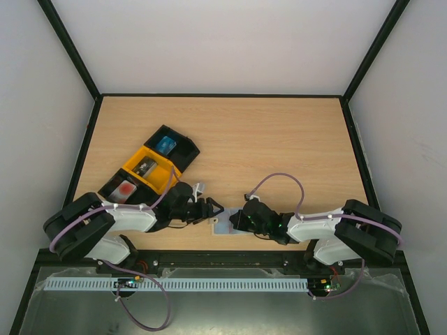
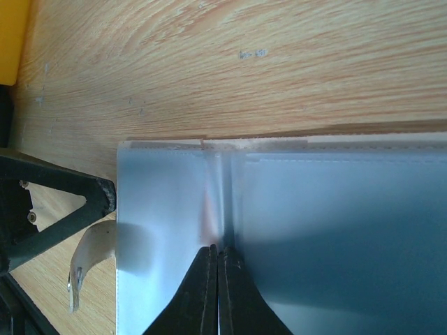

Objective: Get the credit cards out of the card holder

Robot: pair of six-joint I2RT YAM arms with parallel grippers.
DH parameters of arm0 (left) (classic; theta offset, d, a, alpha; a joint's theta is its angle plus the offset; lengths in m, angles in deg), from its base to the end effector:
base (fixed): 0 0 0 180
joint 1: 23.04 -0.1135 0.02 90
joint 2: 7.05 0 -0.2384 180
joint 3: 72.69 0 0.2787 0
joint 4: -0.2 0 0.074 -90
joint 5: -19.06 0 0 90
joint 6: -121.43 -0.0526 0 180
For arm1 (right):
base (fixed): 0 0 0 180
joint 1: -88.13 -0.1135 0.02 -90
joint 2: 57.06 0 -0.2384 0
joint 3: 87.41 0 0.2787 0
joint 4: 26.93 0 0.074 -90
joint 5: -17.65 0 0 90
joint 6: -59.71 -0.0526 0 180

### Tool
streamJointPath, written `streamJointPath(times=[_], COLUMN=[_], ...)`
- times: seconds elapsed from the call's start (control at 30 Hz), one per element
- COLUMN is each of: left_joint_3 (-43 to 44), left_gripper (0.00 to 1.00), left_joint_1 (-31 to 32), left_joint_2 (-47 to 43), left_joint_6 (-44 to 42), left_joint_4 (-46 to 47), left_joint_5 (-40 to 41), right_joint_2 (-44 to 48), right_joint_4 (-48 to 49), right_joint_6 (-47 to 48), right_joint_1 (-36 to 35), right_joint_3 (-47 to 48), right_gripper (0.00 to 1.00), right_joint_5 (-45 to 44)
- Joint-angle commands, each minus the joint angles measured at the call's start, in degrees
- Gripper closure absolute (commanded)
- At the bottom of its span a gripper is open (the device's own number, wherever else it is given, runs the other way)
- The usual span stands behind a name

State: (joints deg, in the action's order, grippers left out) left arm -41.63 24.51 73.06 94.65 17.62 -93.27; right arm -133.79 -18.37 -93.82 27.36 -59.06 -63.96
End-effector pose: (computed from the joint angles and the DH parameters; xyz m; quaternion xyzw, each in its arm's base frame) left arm 0.1649 -0.2099 0.0735 -0.0232 0.8614 -0.4898 0.1326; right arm 0.1140 0.2195 0.0565 -0.0093 0.9037 0.4049 0.1390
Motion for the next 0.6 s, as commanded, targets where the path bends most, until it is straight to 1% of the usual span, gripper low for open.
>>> streamJointPath(times=[0.0, 0.1, 0.23, 0.57], left_joint_3=[1.43, 1.55, 1.81, 2.46], left_gripper=[0.3, 0.32, 0.32, 0.32], left_joint_1=[-0.14, 0.32, 1.42, 2.95], left_joint_2=[0.33, 0.87, -0.62, -0.2], left_joint_6=[-1.6, -0.97, -1.06, 0.37], left_joint_4=[-1.1, 0.21, -0.82, 1.4], left_joint_5=[-0.79, -1.39, 0.74, 0.47], right_joint_2=[-0.88, -0.96, -1.1, -1.24], right_joint_4=[-3.35, -3.16, -3.11, -2.37], right_joint_6=[0.07, 0.01, 0.06, -0.02], right_joint_1=[-0.16, -0.19, -0.2, -0.14], right_joint_3=[-1.14, -1.24, -1.19, -1.67], right_gripper=[0.98, 0.98, 0.98, 0.98], right_joint_5=[-3.02, -3.0, -2.93, -2.84])
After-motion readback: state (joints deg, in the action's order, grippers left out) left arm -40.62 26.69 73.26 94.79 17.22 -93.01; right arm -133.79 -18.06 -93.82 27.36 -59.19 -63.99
